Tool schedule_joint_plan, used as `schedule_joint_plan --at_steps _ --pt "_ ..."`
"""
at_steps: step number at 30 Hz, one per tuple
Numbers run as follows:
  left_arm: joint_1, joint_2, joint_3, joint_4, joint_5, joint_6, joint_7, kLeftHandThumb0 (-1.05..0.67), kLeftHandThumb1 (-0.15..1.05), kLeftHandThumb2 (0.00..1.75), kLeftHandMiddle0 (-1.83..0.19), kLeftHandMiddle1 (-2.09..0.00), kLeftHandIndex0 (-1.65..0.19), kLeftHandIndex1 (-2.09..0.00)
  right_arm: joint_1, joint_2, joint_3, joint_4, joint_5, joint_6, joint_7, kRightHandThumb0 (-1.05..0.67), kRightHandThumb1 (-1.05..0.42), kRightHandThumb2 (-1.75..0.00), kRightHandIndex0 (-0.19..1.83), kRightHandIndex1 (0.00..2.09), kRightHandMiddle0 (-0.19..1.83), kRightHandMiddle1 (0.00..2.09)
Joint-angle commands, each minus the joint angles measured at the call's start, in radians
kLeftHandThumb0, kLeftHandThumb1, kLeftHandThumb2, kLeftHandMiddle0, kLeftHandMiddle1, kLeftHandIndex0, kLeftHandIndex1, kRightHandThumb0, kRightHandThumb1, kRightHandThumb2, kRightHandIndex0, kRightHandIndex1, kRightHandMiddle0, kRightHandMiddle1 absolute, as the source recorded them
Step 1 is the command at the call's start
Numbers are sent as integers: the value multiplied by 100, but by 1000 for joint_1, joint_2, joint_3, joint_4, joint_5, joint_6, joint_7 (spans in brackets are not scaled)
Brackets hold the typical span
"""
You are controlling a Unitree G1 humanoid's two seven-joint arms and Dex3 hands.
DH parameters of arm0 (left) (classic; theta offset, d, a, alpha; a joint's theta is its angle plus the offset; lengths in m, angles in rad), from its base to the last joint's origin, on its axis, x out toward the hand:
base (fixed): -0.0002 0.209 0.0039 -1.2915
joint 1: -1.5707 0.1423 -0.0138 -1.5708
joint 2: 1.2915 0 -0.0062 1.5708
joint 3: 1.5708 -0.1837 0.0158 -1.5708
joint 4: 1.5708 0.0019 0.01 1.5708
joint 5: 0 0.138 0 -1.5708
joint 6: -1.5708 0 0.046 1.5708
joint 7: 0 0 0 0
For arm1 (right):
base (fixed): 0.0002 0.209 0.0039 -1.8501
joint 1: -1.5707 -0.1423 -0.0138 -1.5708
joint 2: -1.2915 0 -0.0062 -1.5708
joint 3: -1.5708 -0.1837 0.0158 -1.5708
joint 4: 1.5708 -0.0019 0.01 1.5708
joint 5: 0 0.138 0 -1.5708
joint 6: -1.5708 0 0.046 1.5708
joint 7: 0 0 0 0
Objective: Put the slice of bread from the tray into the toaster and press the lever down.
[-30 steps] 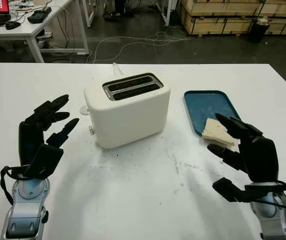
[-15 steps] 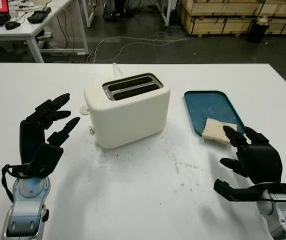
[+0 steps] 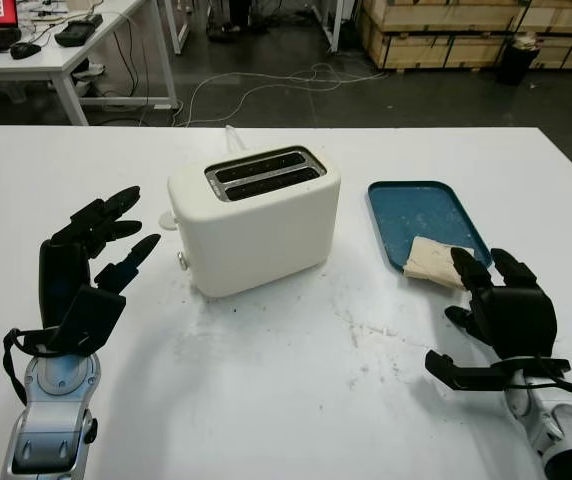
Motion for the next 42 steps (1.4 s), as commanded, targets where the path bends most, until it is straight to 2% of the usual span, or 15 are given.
schedule_joint_plan --at_steps 1,5,13,23,25,26,27,28,29,30,33,34,36,38,42 --pt "-4 5 0 6 -1 -14 2 -47 92 8 -47 -90 -74 -6 -27 4 44 49 -25 17 -19 -47 -85 -1 30 1 31 0" --pt "-1 4 0 3 -2 -16 1 -45 92 8 -46 -90 -74 -5 -78 11 101 116 -30 30 -59 -49 -86 -1 30 1 30 0" --pt "4 6 -1 2 -4 -25 -2 -45 92 9 -44 -90 -73 -5 -139 19 173 192 -20 70 -41 -48 -88 -1 32 2 30 1" --pt "2 6 3 8 -5 -41 1 -46 92 8 -45 -92 -74 -5 -183 24 232 231 -20 115 -7 -46 -87 -1 39 6 36 3" --pt "4 8 2 11 1 -46 5 -45 92 9 -45 -92 -74 -5 -184 21 241 233 -20 117 -7 -40 -90 -2 44 10 41 5" --pt "4 8 3 12 1 -48 5 -46 92 9 -45 -92 -74 -5 -182 20 241 235 -13 104 -22 -36 -91 -6 46 20 46 7" --pt "5 8 3 12 0 -50 5 -47 92 9 -45 -92 -74 -5 -181 18 242 240 -12 89 -49 -31 -92 -10 41 55 55 16" --pt "5 9 3 14 -4 -55 3 -47 92 9 -45 -92 -74 -5 -180 15 245 244 -12 80 -63 -29 -92 -14 37 126 55 58" --pt "6 7 4 14 -11 -56 0 -46 92 10 -45 -92 -74 -4 -181 13 249 248 -12 75 -69 -29 -92 -16 45 150 47 92" --pt "7 7 4 15 -8 -58 2 -46 92 9 -44 -92 -74 -4 -182 12 255 252 -15 80 -67 -32 -92 -15 56 164 43 118" --pt "7 5 4 17 1 -62 10 -46 92 8 -45 -92 -74 -5 -182 11 267 253 -18 93 -71 -45 -92 -15 80 173 41 162" --pt "8 5 4 18 -1 -65 10 -45 92 8 -45 -92 -74 -5 -182 11 269 253 -18 93 -76 -48 -92 -16 89 174 46 168" --pt "9 3 4 18 -2 -65 11 -46 92 8 -45 -91 -74 -4 -183 10 280 255 -27 105 -82 -53 -92 -20 103 174 57 173" --pt "9 3 3 19 -2 -66 12 -45 92 8 -45 -91 -74 -4 -185 6 299 256 -45 126 -92 -57 -92 -35 121 175 68 174" --pt "13 3 3 20 -9 -69 10 -44 92 9 -45 -91 -74 -4 -189 0 327 251 -55 156 -92 -58 -92 -47 128 175 60 175"
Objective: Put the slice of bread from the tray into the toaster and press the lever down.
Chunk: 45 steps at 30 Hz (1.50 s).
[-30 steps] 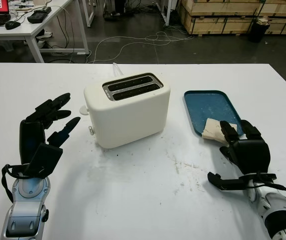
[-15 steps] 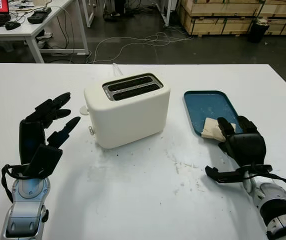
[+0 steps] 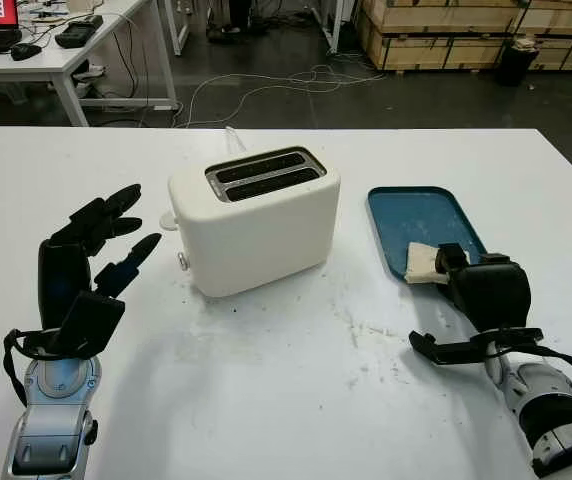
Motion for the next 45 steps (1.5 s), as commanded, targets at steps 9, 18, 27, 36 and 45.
schedule_joint_plan --at_steps 9,18,27,36,45 --pt "10 2 2 10 2 -16 8 -43 92 9 -45 -89 -74 -3 39 7 44 42 -17 -6 -43 -55 -92 -41 120 175 56 175" --pt "10 6 0 11 12 -16 13 -43 92 8 -46 -89 -75 -3 27 -30 -41 -27 128 -178 108 -63 -92 -52 111 175 49 175" --pt "9 3 -1 11 10 -11 14 -43 92 8 -46 -88 -75 -3 9 -115 -193 -202 291 -340 381 -65 -92 -66 89 175 48 175" --pt "10 -2 -3 15 7 -15 17 -43 92 8 -47 -88 -75 -3 -68 -187 -347 -451 328 -358 498 -67 -92 -72 66 175 33 175" --pt "13 -4 -4 16 8 -19 20 -41 92 8 -46 -88 -75 -3 -218 -167 -367 -400 378 -425 670 -64 -92 -60 66 175 43 166"
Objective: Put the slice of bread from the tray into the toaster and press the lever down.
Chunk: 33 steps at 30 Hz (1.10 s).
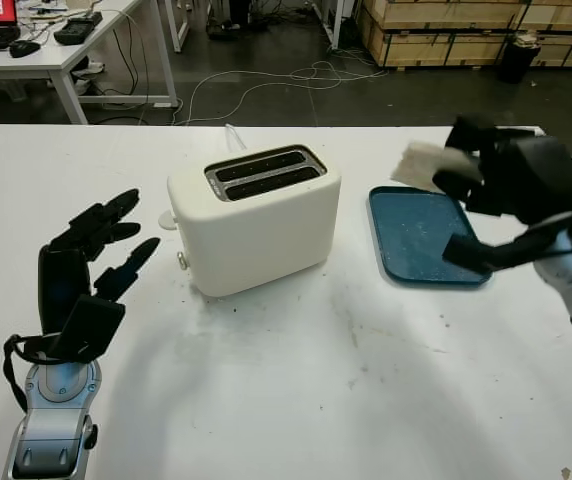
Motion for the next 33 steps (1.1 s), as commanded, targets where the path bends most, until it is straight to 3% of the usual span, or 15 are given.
schedule_joint_plan --at_steps 1,6,10,16,22,33 --pt "-1 0 -3 8 4 -17 7 -42 92 8 -46 -88 -75 -3 -57 17 3 43 28 -23 40 -65 -92 -60 67 175 42 170" --pt "-3 2 -4 7 11 -12 9 -43 92 8 -47 -88 -76 -3 -214 62 -20 216 231 -125 298 -61 -92 -51 74 175 51 174" --pt "-6 4 -3 10 9 -14 9 -43 92 8 -47 -88 -76 -2 -364 103 -51 285 404 -58 572 -58 -92 -43 75 175 56 175" --pt "-8 5 -3 6 7 -9 7 -43 92 8 -46 -88 -76 -2 -642 218 -35 456 471 -13 832 -54 -92 -37 89 175 69 175" --pt "-9 2 -3 4 -3 -12 5 -44 92 8 -46 -89 -76 -2 -812 354 4 601 423 56 886 -58 -92 -34 100 175 84 175" --pt "-13 5 4 4 -12 -9 -2 -45 92 8 -44 -92 -76 -2 -851 504 107 723 280 121 822 -60 -92 -36 109 175 94 175"
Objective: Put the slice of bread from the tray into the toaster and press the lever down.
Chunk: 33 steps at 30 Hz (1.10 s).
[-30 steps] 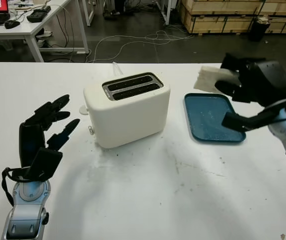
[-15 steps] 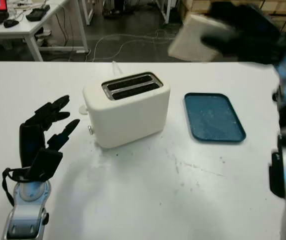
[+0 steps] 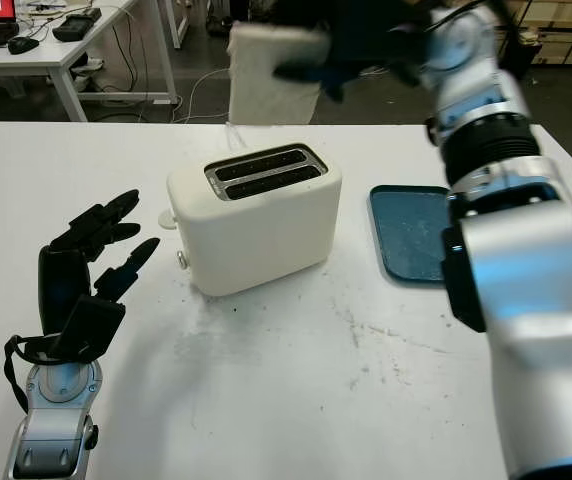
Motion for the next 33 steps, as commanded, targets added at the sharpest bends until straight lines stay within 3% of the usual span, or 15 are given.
schedule_joint_plan --at_steps 1,17,25,33 --pt "-12 3 3 0 -7 -5 -5 -45 92 8 -44 -92 -76 -2 -16 17 -1 24 -8 42 -14 -62 -92 -36 109 175 95 175" --pt "-8 5 -1 3 7 -5 -3 -43 92 7 -44 -92 -76 -2 41 45 11 52 -43 60 -18 -59 -92 -38 109 175 93 175" --pt "-9 7 2 8 3 -11 -4 -44 92 8 -44 -92 -76 -2 27 -6 0 45 -42 78 31 -54 -92 -38 109 175 93 175" --pt "-11 6 0 7 14 -4 -1 -45 92 8 -45 -90 -76 -1 42 -44 48 36 -112 69 -28 -54 -92 -38 108 175 92 175"
